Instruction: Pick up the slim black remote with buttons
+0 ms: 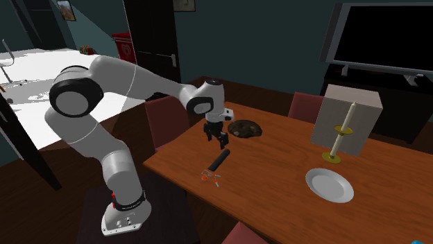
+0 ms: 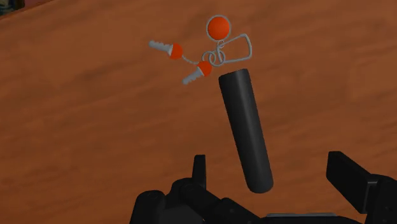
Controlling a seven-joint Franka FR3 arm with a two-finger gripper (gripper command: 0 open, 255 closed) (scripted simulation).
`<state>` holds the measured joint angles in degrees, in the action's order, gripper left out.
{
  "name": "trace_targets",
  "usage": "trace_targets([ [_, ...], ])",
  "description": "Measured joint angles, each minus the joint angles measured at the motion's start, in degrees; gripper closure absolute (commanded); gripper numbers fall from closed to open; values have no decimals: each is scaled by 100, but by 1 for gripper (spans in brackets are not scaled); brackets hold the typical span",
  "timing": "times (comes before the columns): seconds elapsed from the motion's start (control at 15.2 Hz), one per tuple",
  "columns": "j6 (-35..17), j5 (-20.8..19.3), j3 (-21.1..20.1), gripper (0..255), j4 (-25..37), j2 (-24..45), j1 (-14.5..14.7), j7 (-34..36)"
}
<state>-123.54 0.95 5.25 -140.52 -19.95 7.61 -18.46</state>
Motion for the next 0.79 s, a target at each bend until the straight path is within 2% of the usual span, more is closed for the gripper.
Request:
trace_targets([
  [0.46, -793, 327, 85, 0, 145, 1421, 249, -913],
  [0.79, -1172, 436, 70, 0, 62, 1797, 290, -1099],
])
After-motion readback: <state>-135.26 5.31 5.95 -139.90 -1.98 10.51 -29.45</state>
